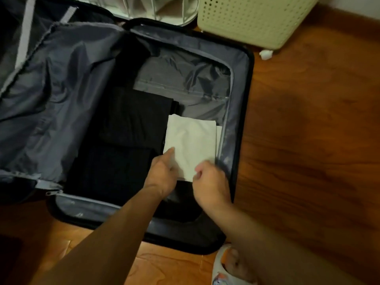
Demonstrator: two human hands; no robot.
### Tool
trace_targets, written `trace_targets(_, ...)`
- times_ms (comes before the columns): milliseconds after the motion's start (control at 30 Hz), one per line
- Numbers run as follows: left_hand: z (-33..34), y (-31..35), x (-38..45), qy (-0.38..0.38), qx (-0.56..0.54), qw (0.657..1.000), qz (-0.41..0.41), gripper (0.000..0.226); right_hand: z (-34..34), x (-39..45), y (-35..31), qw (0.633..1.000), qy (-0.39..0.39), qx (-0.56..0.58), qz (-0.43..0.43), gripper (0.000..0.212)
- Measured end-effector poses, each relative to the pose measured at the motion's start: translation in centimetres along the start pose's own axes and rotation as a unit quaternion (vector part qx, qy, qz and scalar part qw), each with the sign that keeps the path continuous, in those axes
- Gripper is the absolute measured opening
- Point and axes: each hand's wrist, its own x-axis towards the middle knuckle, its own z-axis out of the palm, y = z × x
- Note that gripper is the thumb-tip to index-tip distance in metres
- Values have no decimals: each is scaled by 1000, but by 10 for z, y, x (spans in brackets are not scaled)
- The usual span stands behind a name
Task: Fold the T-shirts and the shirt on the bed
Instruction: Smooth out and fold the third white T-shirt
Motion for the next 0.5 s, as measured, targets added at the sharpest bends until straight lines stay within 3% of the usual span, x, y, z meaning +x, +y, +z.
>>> trace_targets(67, 8, 0, 10, 22, 39, 999, 5, 55, -15, 28, -7, 986, 20, -86, -142, 36)
trace_targets(167, 12, 8, 16, 58, 0, 998, -15, 57, -27, 75, -10, 954, -33, -220, -203, 58)
trace_targets(267, 12, 10, 20, 25, -4, 1000, -11, 67, -41, 102, 5, 888, -21, -387, -248, 45)
trace_targets(400, 8, 12, 22, 0, 21, 1000, -7, 74, -70, 104, 8, 788, -86, -543, -279, 21)
trace_targets(433, 7, 17, 22, 9, 38, 999, 2, 72, -74, 100, 5, 772, -101, -557, -289, 18)
trace_targets(500, 7, 25, 20, 20, 46, 999, 20, 71, -76, 94, 2, 787, -105, -534, -290, 22)
